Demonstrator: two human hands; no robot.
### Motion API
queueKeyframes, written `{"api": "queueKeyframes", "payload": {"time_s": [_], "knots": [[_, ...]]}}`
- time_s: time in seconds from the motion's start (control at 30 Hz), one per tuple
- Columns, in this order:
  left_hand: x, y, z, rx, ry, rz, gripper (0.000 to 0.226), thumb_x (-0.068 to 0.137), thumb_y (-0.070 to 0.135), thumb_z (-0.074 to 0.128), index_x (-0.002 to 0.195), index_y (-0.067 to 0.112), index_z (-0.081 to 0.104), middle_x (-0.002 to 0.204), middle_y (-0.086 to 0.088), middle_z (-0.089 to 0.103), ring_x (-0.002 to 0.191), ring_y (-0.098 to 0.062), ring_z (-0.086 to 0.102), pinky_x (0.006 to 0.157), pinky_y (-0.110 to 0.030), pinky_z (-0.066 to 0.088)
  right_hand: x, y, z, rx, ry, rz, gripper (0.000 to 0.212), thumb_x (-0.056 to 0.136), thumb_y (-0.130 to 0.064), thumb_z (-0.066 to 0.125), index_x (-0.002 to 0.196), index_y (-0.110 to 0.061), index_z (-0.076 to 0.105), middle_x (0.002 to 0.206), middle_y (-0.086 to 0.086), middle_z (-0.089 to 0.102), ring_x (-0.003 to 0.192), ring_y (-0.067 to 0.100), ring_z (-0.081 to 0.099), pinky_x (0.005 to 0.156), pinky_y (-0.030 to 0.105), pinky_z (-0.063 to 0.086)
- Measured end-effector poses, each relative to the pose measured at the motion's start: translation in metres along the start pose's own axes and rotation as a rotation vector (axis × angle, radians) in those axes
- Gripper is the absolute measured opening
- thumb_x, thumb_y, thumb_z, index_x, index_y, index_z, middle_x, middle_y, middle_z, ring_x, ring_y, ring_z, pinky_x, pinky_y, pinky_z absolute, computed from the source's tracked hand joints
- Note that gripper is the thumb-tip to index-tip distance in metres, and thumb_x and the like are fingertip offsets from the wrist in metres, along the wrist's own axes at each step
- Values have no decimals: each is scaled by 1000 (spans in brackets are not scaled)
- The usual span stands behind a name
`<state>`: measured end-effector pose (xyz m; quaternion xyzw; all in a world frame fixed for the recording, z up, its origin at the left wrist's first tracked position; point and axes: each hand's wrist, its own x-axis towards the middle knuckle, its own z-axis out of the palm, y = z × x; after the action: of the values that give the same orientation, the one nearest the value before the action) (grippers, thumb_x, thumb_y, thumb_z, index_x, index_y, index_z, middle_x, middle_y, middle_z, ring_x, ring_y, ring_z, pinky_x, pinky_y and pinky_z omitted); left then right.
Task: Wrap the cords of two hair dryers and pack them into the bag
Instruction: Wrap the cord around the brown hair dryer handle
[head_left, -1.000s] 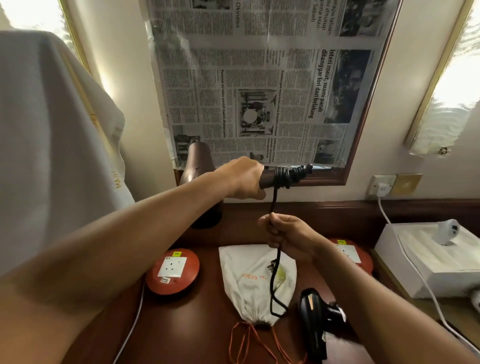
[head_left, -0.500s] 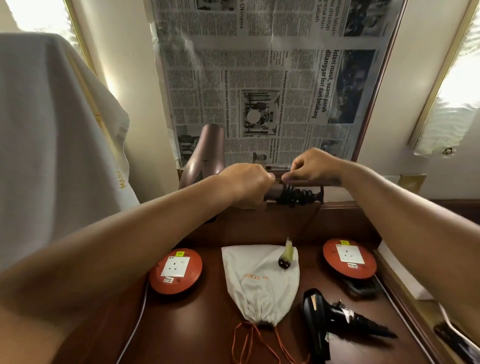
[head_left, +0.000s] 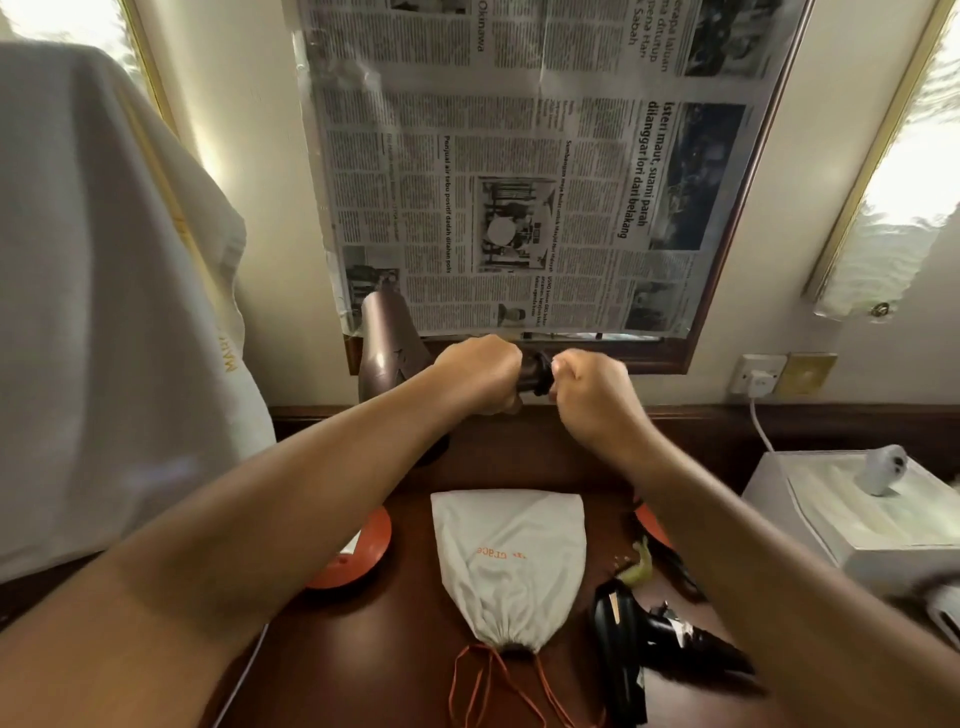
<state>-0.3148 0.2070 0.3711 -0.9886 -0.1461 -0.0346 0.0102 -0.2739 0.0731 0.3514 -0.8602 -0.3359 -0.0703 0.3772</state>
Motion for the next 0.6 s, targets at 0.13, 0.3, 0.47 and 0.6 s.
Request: {"api": "queueKeyframes", "payload": {"time_s": [0.13,0.3,0.47,0.6], "knots": [[6,4,11,-125,14,-38,34,78,42,70,93,13,62,88,-4,61,78,-25,59,67,-33,47,-17,8,27,412,85,174,18,97,-10,47,102,-6,64,87,11,68,73,18,60,62,30,46],[7,10,12,-181,25,-39,34,78,36,73,100,13,62,91,-4,63,82,-24,61,70,-34,50,-14,14,34,1240,6,534,17,99,-25,48,100,-7,50,63,6,55,42,9,43,38,20,30],[9,8,6,-92,67,56,22,84,26,69,97,16,55,93,-4,60,81,-24,58,71,-36,49,5,32,32,1081,-27,500,48,88,-57,56,107,-13,51,62,7,54,37,11,40,34,18,28],[9,6,-2,-74,42,78,28,83,28,69,104,14,57,96,-7,61,83,-26,60,75,-37,53,11,37,28,1148,-54,379,32,89,-47,60,95,-16,56,64,8,56,34,11,37,34,18,27]]}}
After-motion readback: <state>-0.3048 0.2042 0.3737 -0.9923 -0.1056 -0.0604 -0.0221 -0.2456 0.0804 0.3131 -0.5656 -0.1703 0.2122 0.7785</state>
